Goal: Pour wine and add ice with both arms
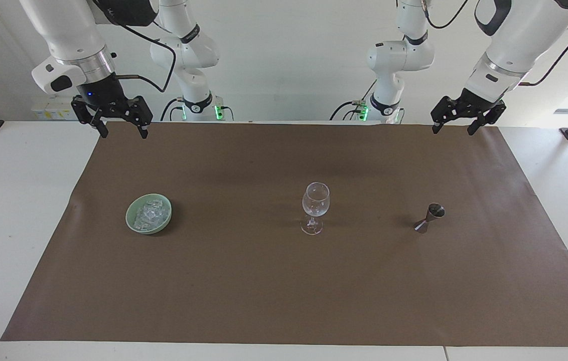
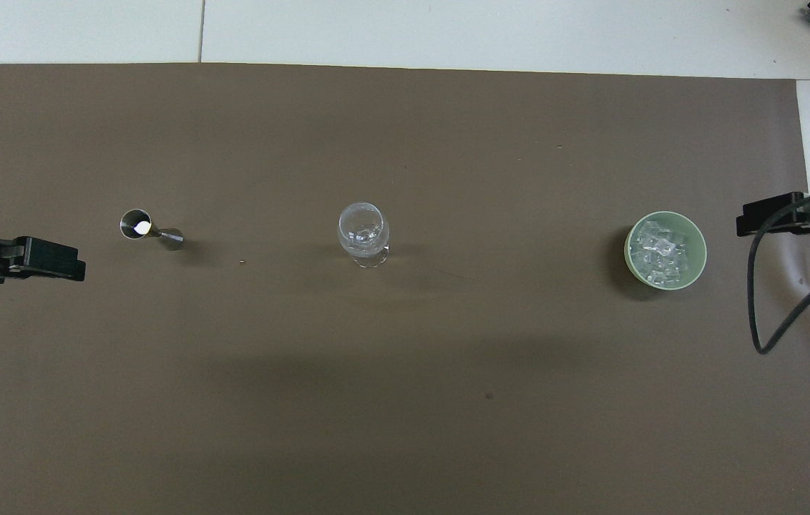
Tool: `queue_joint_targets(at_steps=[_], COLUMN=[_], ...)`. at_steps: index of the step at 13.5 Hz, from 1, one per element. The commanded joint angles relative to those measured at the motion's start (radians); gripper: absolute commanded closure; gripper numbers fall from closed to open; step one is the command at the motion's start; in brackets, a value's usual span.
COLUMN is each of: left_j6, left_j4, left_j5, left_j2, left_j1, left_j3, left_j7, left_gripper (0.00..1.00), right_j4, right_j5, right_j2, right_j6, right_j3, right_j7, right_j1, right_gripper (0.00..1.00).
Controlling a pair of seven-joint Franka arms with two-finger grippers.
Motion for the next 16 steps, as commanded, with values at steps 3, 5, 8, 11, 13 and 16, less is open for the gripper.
queue_joint_targets(at_steps=[3, 5, 8, 11, 13, 16], left_j6=[0.073, 0.041, 0.021, 0.004, 0.004, 0.015], left_j4=[-0.142, -0.156, -0.168, -0.176, -0.176, -0.179], left_j5=[-0.062, -0.094, -0.110, -0.116, -0.169, -0.215], left_j2=[-0.083, -0.080, -0.071, -0.056, -0.034, -0.005], left_j1=[0.033, 0.059, 0.093, 0.091, 0.096, 0.135], left_j3=[-0.002, -0.002, -0.001, -0.002, -0.001, -0.001], left_j7=[-0.123, -0.140, -0.154, -0.273, -0.355, -0.514], left_gripper=[0.00, 0.00, 0.00, 0.00, 0.00, 0.00], right_j4=[-0.012, -0.012, -0.012, -0.012, -0.012, -0.012], right_j5=[0.027, 0.027, 0.027, 0.027, 0.028, 0.027], right_j2=[-0.013, -0.013, -0.013, -0.013, -0.013, -0.013], right_j6=[-0.008, -0.008, -0.008, -0.008, -0.008, -0.008], right_j3=[0.002, 0.002, 0.002, 0.002, 0.002, 0.002], right_j7=[-0.028, -0.028, -0.028, -0.028, -0.028, -0.028], right_j1=[-0.007, -0.007, -0.007, -0.007, -0.007, -0.007], right_gripper=[0.00, 0.00, 0.00, 0.00, 0.00, 0.00])
